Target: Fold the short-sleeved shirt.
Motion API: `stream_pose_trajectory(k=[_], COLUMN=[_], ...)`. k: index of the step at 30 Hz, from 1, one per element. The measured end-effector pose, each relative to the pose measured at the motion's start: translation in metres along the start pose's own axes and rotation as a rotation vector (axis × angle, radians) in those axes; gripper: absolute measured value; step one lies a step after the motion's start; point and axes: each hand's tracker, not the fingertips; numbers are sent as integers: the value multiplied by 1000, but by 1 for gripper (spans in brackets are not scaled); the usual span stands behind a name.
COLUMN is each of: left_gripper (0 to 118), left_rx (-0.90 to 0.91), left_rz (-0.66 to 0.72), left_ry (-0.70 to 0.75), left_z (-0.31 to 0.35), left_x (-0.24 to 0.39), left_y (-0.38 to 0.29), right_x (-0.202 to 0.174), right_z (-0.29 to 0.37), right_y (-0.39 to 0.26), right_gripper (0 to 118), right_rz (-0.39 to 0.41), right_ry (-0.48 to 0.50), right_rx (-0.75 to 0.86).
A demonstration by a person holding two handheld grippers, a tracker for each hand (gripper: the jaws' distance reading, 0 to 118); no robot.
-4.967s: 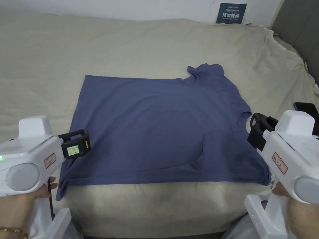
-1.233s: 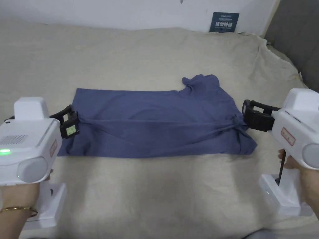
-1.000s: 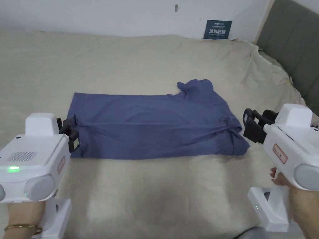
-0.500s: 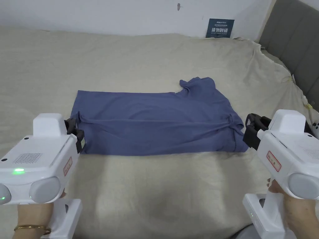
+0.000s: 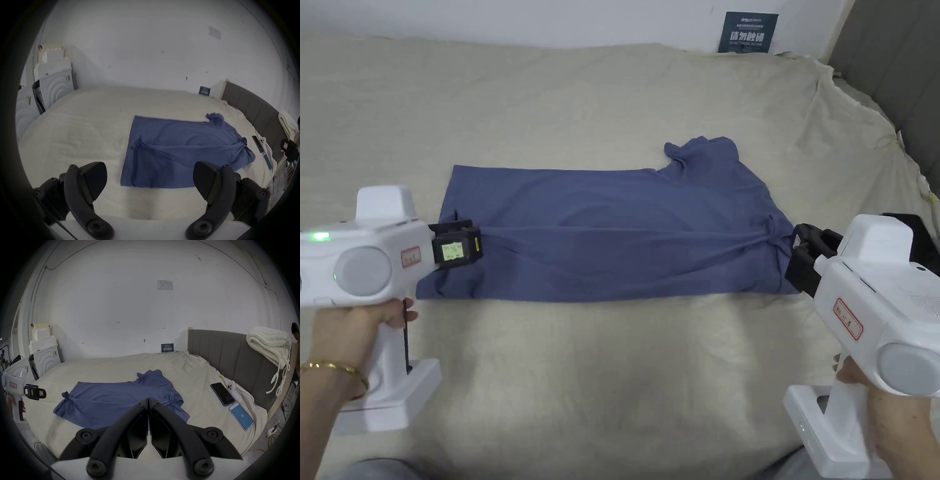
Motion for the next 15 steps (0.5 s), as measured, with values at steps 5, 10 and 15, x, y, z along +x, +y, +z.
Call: stream_pose_trajectory(k=[5,10,15], left_gripper=[110,99,41], left_rx=[-273,-412,-440], left_rz=[50,38,84], left_ry=[53,141,126], left_z=[-50,-86,-100], left_x=[-19,-31,-34], left_y=[9,-4,-15], right_x=[3,1,2], right_z=[-13,-23,-30], right_y=[-5,-8,-12], right_gripper=[0,0,0], right_rz=[9,27,22], right_ry=[-2,-10,-19], right_rx=[-32,-59,-83])
